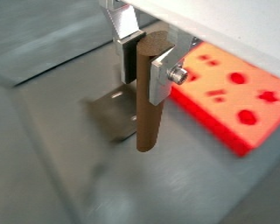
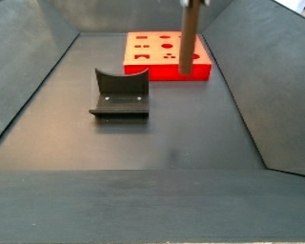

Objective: Pick up the oval object. Move up. Move to above the board. Insert the oval object.
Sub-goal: Move to above the board.

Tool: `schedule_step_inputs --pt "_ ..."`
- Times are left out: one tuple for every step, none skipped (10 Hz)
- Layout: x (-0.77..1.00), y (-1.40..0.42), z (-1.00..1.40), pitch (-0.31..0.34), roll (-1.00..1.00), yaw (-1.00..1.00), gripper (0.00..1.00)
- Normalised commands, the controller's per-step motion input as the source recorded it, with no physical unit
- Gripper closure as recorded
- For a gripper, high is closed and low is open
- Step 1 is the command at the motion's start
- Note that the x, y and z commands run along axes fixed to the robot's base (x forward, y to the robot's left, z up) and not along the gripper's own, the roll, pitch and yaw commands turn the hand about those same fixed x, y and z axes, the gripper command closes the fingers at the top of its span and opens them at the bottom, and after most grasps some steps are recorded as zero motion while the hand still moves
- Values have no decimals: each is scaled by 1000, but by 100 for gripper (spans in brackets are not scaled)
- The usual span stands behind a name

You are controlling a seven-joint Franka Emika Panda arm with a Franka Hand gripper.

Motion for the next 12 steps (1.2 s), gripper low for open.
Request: schedule_step_inputs --pt "71 -1000 287 214 -214 -622 100" --pt "76 -1000 282 148 -211 -337 100" --pt "76 -1000 283 126 -166 -233 100" --pt "75 -1000 292 90 -80 -90 100" --pt "75 -1000 296 51 -25 6 100" --pt "75 -1000 298 35 -5 5 100" --pt "75 -1000 303 38 -13 12 100" --pt "78 -1000 306 42 -14 10 100" --pt "87 -1000 308 54 -3 12 100" --pt "97 -1000 311 75 -2 9 100" --pt "119 -1000 312 92 3 10 100" --pt "145 -990 304 111 2 10 100"
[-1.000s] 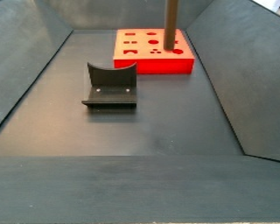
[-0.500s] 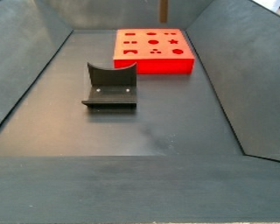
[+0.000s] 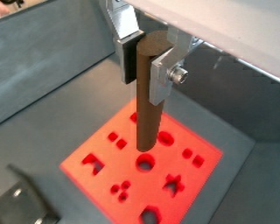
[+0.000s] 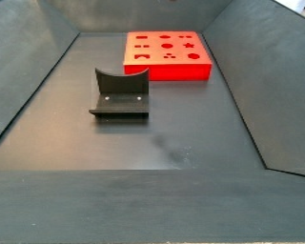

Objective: Pick up the oval object. Move up. Move to above the board. Insert the oval object.
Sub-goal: Move to above the board, then insert the oval object.

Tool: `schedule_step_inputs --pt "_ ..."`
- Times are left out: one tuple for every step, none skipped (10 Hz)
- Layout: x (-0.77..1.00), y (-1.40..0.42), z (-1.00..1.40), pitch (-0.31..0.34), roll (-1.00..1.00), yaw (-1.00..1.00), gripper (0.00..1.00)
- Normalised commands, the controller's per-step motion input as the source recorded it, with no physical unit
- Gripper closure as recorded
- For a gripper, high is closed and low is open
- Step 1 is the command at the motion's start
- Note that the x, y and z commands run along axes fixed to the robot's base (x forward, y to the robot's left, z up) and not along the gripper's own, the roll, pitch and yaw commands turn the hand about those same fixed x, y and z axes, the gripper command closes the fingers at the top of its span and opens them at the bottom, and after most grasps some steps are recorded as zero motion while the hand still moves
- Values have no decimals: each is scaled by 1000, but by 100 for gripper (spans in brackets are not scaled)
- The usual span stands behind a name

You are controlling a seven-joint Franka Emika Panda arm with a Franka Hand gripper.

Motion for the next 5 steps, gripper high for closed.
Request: schedule_step_inputs --pt "130 -625 192 128 11 10 100" --pt "115 -381 121 122 22 10 100" --pt "86 -202 63 101 36 8 100" --pt "0 -66 -94 -11 0 0 100" --pt "-74 -89 -66 -59 0 114 100"
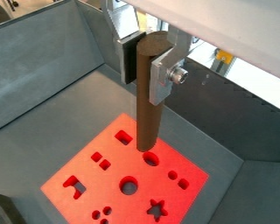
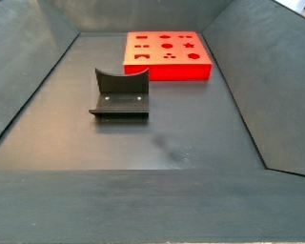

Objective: Pick up the oval object. Move up. Move to above the board. Insert the oval object.
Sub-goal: Insert the oval object.

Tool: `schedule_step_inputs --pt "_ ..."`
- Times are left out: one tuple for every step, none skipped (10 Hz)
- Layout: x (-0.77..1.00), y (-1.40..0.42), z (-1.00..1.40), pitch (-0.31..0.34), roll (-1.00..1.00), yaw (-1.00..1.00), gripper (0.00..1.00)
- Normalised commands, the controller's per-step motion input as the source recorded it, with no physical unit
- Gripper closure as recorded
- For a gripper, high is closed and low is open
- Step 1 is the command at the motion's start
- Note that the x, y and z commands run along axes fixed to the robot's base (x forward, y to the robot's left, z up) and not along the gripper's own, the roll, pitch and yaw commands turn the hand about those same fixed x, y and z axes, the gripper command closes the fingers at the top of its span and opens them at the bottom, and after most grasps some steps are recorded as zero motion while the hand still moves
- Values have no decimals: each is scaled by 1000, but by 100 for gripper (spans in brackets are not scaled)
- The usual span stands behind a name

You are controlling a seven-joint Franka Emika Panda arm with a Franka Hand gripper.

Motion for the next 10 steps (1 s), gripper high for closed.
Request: schedule_step_inputs --pt "-6 0 0 -11 -11 6 100" --pt "-49 100 -46 0 0 0 100" --pt "37 0 -257 4 14 809 100" --pt "0 0 -306 -3 6 1000 100" --pt "0 0 -329 -23 0 1000 100" --pt "0 -26 -289 -57 0 1000 100" --pt "0 -137 -311 0 10 -977 100" --pt "0 0 -354 0 0 -1000 100" --pt "0 0 -351 0 0 -1000 100" --pt "0 0 -351 0 0 -1000 100"
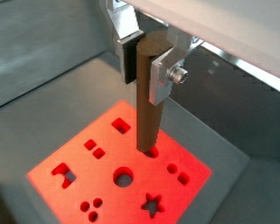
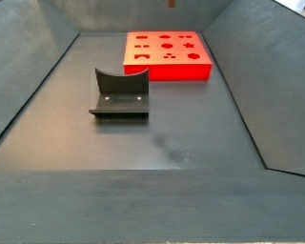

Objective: Pick up the oval object. Move up. Move to above the board. Insert the oval object.
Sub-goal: Insert the oval object.

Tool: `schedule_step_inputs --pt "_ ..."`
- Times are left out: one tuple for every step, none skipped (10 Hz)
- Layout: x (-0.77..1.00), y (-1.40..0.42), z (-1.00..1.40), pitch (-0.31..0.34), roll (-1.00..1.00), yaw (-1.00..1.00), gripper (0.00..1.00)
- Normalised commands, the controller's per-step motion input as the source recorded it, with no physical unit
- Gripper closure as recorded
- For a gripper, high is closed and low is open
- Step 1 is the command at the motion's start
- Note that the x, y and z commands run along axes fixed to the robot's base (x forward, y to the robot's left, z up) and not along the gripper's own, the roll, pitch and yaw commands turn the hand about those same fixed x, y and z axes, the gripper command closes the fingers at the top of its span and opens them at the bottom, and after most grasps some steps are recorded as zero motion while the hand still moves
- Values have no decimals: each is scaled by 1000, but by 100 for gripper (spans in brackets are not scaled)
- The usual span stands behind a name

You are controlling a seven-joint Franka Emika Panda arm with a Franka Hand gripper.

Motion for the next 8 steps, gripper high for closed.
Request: schedule_step_inputs --pt "0 0 -343 0 0 -1000 100" --pt "0 0 -343 0 0 -1000 100" --pt "103 -23 -129 -10 -59 0 100" --pt "0 0 0 -7 0 0 100" --pt "0 -269 0 -47 0 -411 100" --pt "0 -46 0 0 0 -1000 100" --pt "0 -43 0 0 0 -1000 100" --pt "0 -37 0 0 0 -1000 100"
